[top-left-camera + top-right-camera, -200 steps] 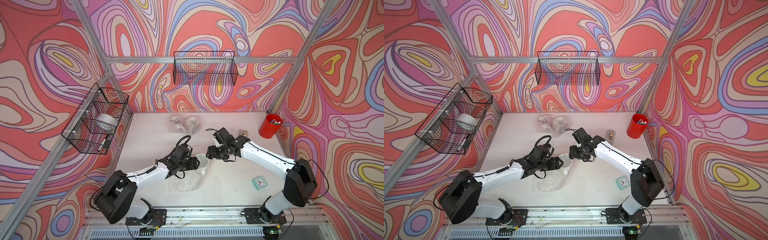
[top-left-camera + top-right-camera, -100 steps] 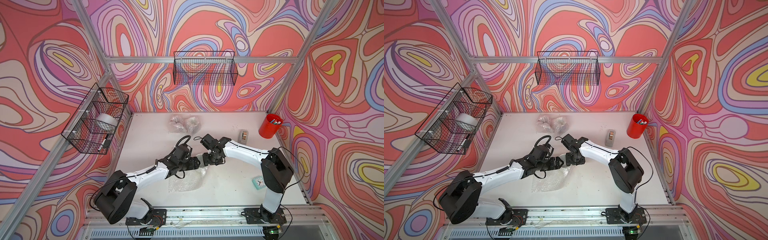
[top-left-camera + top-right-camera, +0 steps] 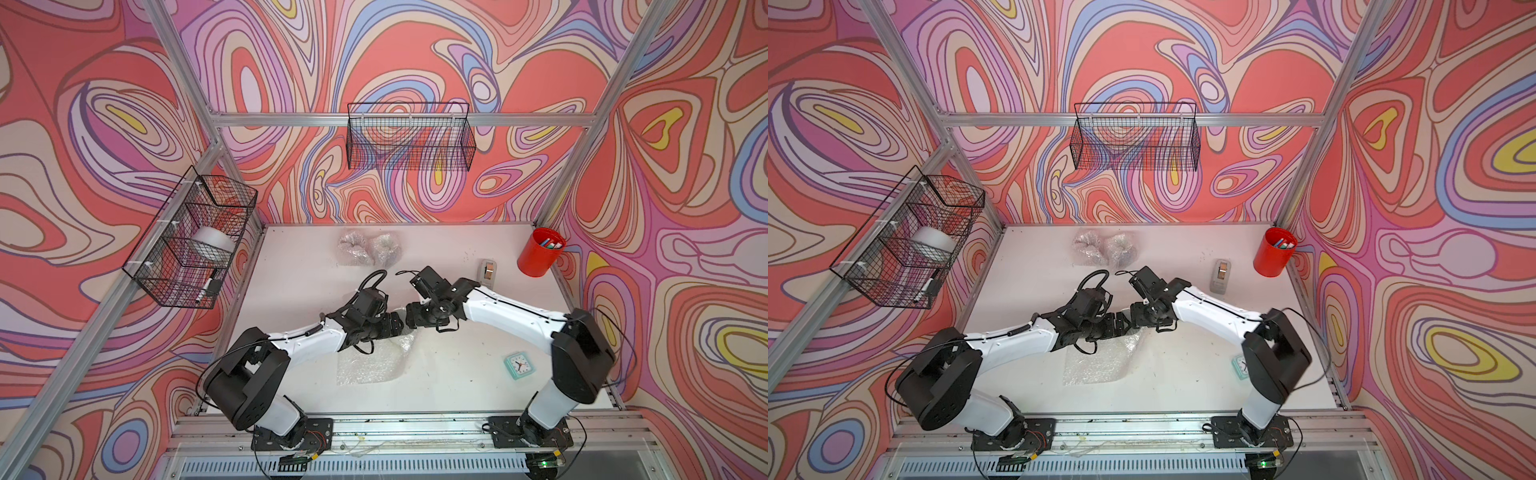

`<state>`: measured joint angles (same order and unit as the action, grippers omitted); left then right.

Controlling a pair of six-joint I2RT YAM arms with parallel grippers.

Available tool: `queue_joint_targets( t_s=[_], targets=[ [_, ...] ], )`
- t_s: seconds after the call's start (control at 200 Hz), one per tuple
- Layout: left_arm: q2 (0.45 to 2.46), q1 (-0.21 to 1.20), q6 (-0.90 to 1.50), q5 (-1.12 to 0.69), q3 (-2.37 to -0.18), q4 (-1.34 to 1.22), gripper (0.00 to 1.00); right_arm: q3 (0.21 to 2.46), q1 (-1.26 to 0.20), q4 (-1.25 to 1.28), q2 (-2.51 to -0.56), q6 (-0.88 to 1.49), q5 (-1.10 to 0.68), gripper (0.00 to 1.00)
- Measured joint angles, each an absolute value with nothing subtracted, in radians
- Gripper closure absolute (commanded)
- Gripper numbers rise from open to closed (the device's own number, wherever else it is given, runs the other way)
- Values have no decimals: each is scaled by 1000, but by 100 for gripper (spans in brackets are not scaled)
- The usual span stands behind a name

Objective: Wrap mugs in bubble wrap
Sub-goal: Wrap the mug in bubble wrap.

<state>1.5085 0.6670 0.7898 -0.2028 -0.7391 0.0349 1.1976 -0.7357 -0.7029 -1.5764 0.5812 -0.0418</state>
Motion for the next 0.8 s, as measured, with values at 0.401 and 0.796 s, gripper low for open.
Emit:
queue_joint_targets(
  t_s=[0.401,0.796],
  targets=[
    [1509,667,781,-197,-788,86,16,1502,-441,-743,-1883,593,28,5],
    [1509,667,779,-197,-788,116,16,1802,-390,-854,-2210,586,15,32]
  ],
)
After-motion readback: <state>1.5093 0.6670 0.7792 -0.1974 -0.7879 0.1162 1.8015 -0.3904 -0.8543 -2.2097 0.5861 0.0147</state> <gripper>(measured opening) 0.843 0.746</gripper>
